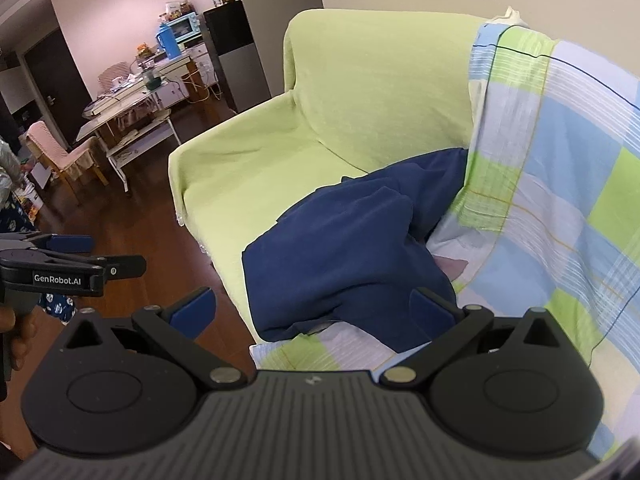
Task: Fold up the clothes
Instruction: 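Move both grippers toward the crumpled navy cloth on the sofa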
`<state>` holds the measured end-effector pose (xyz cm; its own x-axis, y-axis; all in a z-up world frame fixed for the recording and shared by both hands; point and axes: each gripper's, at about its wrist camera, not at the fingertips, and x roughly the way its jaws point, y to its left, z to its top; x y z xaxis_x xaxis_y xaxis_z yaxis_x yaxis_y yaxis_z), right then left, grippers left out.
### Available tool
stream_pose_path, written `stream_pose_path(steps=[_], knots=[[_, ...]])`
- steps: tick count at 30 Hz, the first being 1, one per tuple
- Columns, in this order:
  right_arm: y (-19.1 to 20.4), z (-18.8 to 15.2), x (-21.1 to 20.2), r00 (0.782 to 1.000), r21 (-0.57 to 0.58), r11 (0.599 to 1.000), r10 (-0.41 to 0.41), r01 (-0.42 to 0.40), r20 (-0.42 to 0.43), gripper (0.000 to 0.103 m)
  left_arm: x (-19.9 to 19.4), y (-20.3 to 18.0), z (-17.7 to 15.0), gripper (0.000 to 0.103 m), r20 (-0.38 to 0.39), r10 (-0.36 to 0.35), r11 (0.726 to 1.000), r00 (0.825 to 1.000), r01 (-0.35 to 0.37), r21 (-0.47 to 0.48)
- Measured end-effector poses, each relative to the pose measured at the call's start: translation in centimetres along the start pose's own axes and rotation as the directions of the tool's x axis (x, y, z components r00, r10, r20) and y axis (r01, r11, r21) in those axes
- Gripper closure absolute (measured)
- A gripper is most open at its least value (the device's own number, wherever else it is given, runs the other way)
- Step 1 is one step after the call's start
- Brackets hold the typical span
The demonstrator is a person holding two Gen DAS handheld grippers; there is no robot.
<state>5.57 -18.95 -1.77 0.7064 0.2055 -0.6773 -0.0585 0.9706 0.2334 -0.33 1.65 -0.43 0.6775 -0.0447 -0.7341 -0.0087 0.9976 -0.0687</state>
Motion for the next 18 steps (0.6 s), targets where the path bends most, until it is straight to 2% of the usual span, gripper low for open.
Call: stream_pose_path(steps=[3,5,8,18], knots=[[0.2,0.1,0.2,1.0,-0.005,1.0,-0.003,0.003,-0.005,0.001,0.4,1.1,-0.1,0.001,-0.024,-0.019,0.999,1.0,0.018,-0.032],[0.3,0.1,0.3,1.0,-0.008,1.0,-0.005,0.005,-0.008,0.001,0.0,0.1,-0.4,0.001,-0.041,0.009,0.999,0.999,-0.01,-0.034],[0.3,0.2,0.5,1.0,-0.016,1.0,-0.002,0.001,-0.014,0.001,0.8,-2.3,1.1,0.001,-0.082,0.05,0.999,0.995,-0.051,-0.015],[-1.1,0.5,0.3,1.0,-0.053,0.999,0.014,-0.014,0.001,0.001,2.8,-4.1,2.1,0.001,-0.083,0.053,0.999,0.995,-0.052,0.009]])
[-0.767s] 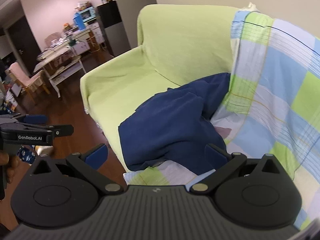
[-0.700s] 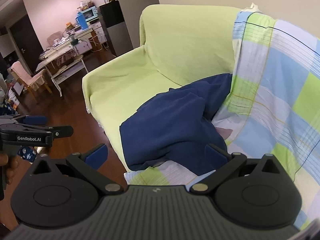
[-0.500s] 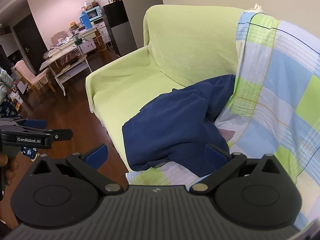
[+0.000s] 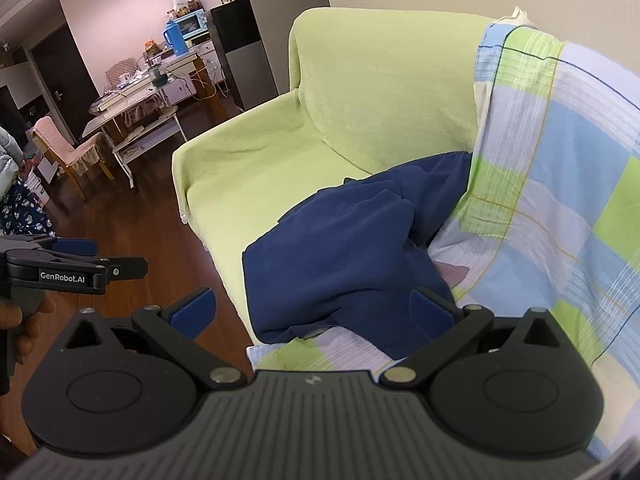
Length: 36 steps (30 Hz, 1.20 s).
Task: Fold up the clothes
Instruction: 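Move both grippers toward the crumpled navy cloth on the sofa, then grasp the navy cloth edge with the left gripper while the right gripper grasps another edge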
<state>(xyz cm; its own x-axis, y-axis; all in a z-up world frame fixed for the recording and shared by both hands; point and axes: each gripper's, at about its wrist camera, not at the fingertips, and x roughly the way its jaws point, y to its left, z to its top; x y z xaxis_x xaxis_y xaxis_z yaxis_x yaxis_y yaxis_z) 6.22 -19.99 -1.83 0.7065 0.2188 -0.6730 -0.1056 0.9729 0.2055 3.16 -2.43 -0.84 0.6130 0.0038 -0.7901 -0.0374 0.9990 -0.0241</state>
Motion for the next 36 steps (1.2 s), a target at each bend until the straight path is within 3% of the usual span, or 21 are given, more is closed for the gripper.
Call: stream_pose_path(steps=[8,14,16,19,26,31,36], knots=[[-4.7,1.0,1.3,0.997,-0.074,0.996,0.058,-0.055,0.044,0.001,1.7,-0.8,-1.1,0.001,-0.001,0.042,0.998,0.999,-0.042,0.051],[-7.2,3.0,5.1,0.999,-0.087,0.995,0.039,-0.039,-0.007,0.001,5.2,1.3,-1.1,0.001,-0.009,0.027,0.987,1.0,-0.025,0.156],[-6.8,4.1,6.0,1.0,-0.096,0.995,0.027,-0.028,-0.009,0.001,7.8,2.8,0.0,0.001,-0.007,-0.011,0.986,1.0,0.012,0.169],[-7.3,5.6,11.1,0.999,-0.104,0.995,0.002,-0.006,-0.039,0.001,11.5,5.1,0.6,0.001,-0.008,-0.062,0.983,0.998,0.062,0.174],[-8.5,9.0,23.6,0.992,-0.121,0.992,-0.052,0.038,-0.112,0.001,26.5,10.2,3.5,0.005,-0.066,-0.157,0.948,0.985,0.169,0.271],[-7.5,9.8,32.3,0.982,-0.195,0.981,-0.033,-0.005,-0.188,0.004,36.6,13.2,4.0,0.009,-0.11,-0.223,0.888,0.969,0.248,0.387],[-7.5,9.8,39.8,0.959,-0.323,0.943,-0.017,-0.079,-0.284,0.009,42.3,15.1,3.7,0.011,-0.141,-0.275,0.835,0.951,0.309,0.455]])
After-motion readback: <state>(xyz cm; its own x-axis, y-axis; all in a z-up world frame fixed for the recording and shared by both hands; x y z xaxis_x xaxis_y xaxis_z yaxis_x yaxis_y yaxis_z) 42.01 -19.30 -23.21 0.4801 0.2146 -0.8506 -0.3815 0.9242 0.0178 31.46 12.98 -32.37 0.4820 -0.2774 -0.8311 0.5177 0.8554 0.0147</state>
